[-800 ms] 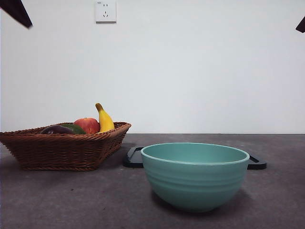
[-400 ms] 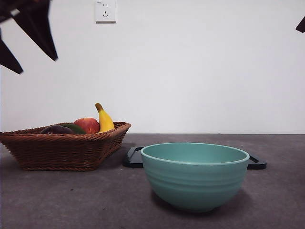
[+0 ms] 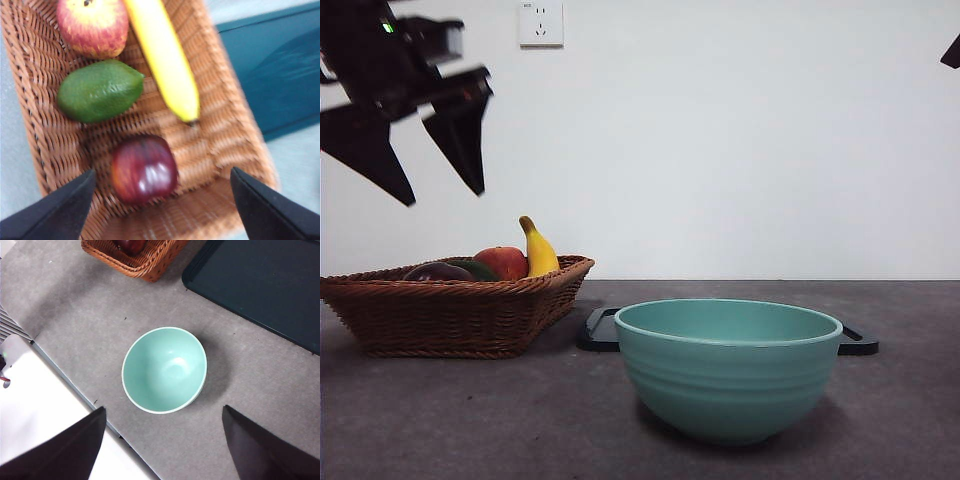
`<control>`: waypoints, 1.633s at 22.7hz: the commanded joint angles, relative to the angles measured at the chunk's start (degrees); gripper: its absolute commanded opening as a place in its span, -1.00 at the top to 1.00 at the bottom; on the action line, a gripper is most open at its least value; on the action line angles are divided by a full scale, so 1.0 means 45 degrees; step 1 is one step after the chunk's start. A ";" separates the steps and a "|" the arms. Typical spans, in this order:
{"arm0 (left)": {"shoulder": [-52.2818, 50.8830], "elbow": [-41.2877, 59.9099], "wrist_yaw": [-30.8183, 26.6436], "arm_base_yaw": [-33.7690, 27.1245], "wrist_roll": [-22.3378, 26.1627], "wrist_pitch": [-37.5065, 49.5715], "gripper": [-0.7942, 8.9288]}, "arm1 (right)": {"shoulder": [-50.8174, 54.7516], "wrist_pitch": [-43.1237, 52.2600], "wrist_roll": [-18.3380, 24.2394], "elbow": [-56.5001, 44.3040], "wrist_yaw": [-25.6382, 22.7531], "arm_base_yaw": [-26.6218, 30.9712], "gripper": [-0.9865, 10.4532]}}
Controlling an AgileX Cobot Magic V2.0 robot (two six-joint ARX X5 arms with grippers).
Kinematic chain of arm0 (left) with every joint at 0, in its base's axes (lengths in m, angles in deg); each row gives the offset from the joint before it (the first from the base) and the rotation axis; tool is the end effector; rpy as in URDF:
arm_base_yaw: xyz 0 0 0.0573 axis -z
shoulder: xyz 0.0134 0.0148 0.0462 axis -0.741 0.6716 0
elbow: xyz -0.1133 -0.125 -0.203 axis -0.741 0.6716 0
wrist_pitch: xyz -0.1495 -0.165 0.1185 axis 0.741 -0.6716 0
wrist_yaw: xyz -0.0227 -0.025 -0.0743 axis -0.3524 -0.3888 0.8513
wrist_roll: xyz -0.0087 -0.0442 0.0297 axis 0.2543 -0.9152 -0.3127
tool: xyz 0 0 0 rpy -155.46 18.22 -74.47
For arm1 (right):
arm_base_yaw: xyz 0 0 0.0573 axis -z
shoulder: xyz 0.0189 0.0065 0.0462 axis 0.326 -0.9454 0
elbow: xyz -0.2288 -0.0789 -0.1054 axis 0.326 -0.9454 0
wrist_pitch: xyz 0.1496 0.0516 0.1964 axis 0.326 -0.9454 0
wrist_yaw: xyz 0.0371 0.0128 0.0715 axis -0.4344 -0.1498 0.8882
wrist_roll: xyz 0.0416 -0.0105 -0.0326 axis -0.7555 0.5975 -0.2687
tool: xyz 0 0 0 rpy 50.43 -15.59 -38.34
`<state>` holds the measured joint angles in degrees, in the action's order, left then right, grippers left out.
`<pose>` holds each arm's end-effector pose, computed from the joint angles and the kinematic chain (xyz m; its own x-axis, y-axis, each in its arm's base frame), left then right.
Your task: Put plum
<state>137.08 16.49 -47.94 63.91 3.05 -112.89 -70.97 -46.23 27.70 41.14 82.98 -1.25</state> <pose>0.3000 -0.0894 0.2811 0.5246 -0.2508 -0.8135 0.3460 0.9359 -0.0654 0.1245 0.0608 0.3197 0.3758 0.6520 -0.6585 -0.6021 0.7120 0.3612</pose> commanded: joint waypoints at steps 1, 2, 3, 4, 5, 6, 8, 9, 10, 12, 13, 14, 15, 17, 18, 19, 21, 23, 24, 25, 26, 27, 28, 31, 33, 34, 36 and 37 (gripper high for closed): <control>0.0665 -0.0311 -0.0277 0.0112 0.0291 0.0087 -0.04 | -0.0087 0.0107 0.0068 0.0233 0.0034 -0.0078 0.18; 0.0860 -0.0311 -0.0345 0.0112 0.0291 0.0107 -0.04 | -0.0092 0.0107 0.0044 0.0233 0.0034 -0.0078 0.18; 0.1054 -0.0311 -0.0437 0.0112 0.0291 0.0117 -0.04 | -0.0092 0.0107 0.0039 0.0233 0.0034 -0.0078 0.18; 0.1214 -0.0311 -0.0495 0.0112 0.0291 0.0117 -0.04 | -0.0092 0.0107 0.0039 0.0233 0.0034 -0.0078 0.18; 0.1399 -0.0311 -0.0593 0.0112 0.0291 0.0121 -0.04 | -0.0092 0.0107 0.0039 0.0233 0.0034 -0.0078 0.18; 0.1627 -0.0311 -0.0670 0.0112 0.0291 0.0117 -0.04 | -0.0092 0.0107 0.0039 0.0233 0.0034 -0.0078 0.18; 0.2035 -0.0311 -0.0670 0.0107 0.0316 0.0160 -0.04 | -0.0092 0.0107 0.0039 0.0233 0.0034 -0.0078 0.18; 0.2225 -0.0311 -0.0670 0.0112 0.0345 0.0204 -0.04 | -0.0092 0.0107 0.0039 0.0233 0.0034 -0.0078 0.18; 0.2419 -0.0311 -0.0665 0.0112 0.0340 0.0233 -0.04 | -0.0092 0.0107 0.0034 0.0233 0.0034 -0.0078 0.18; 0.2783 -0.0311 -0.0665 0.0112 0.0340 0.0257 -0.04 | -0.0087 0.0107 -0.0010 0.0233 0.0039 -0.0078 0.18; 0.2958 -0.0311 -0.0665 0.0112 0.0345 0.0330 -0.04 | -0.0087 0.0107 -0.0010 0.0233 0.0039 -0.0078 0.18; 0.3060 -0.0311 -0.0665 0.0112 0.0340 0.0398 -0.04 | -0.0092 0.0107 -0.0010 0.0233 0.0039 -0.0078 0.18; 0.3186 -0.0311 -0.0665 0.0107 0.0340 0.0447 -0.04 | -0.0087 0.0107 -0.0010 0.0233 0.0039 -0.0078 0.18; 0.3366 -0.0311 -0.0670 0.0107 0.0340 0.0471 -0.04 | -0.0092 0.0107 -0.0010 0.0233 0.0034 -0.0078 0.18; 0.3444 -0.0311 -0.0665 0.0107 0.0335 0.0495 -0.02 | -0.0092 0.0107 -0.0010 0.0233 0.0034 -0.0078 0.18; 0.3541 -0.0311 -0.0665 0.0107 0.0335 0.0500 0.08 | -0.0092 0.0107 -0.0010 0.0233 0.0039 -0.0078 0.18; 0.3628 -0.0311 -0.0661 0.0112 0.0311 0.0432 0.16 | -0.0087 0.0107 -0.0010 0.0233 0.0034 -0.0078 0.18; 0.3614 -0.0321 -0.0661 0.0121 0.0243 0.0442 0.23 | -0.0092 0.0107 -0.0010 0.0233 0.0034 -0.0078 0.18; 0.3604 -0.0325 -0.0656 0.0121 0.0243 0.0437 0.31 | -0.0092 0.0112 -0.0005 0.0233 0.0029 -0.0078 0.18; 0.3589 -0.0330 -0.0651 0.0121 0.0243 0.0432 0.35 | -0.0092 0.0107 -0.0005 0.0233 0.0034 -0.0078 0.18; 0.3536 -0.0335 -0.0646 0.0126 0.0243 0.0398 0.35 | -0.0092 0.0112 -0.0005 0.0233 0.0029 -0.0078 0.18; 0.3434 -0.0350 -0.0573 0.0160 0.0248 0.0398 0.35 | -0.0092 0.0112 -0.0010 0.0233 0.0029 -0.0078 0.18; 0.3259 -0.0355 -0.0481 0.0185 0.0243 0.0398 0.35 | -0.0092 0.0112 -0.0005 0.0233 0.0029 -0.0078 0.18; 0.2312 -0.0486 0.0306 0.0369 0.0151 0.0291 0.34 | -0.0092 0.0112 -0.0005 0.0233 0.0029 -0.0078 0.18; 0.1428 -0.0491 0.1277 0.0651 0.0136 0.0219 0.34 | -0.0092 0.0112 -0.0005 0.0233 0.0024 -0.0073 0.18; 0.0981 -0.0491 0.1651 0.0855 0.0136 0.0170 0.34 | -0.0092 0.0112 -0.0005 0.0233 0.0015 -0.0073 0.18; 0.0131 -0.0491 0.2356 0.1375 0.0131 -0.0034 0.34 | -0.0092 0.0112 -0.0005 0.0233 -0.0068 -0.0073 0.18; -0.0228 -0.0491 0.2807 0.1749 0.0136 -0.0151 0.34 | -0.0092 0.0117 -0.0005 0.0233 -0.0068 -0.0073 0.18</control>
<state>135.53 15.57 -36.09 71.25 3.83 -113.69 -70.97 -46.23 27.66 41.14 82.70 -1.22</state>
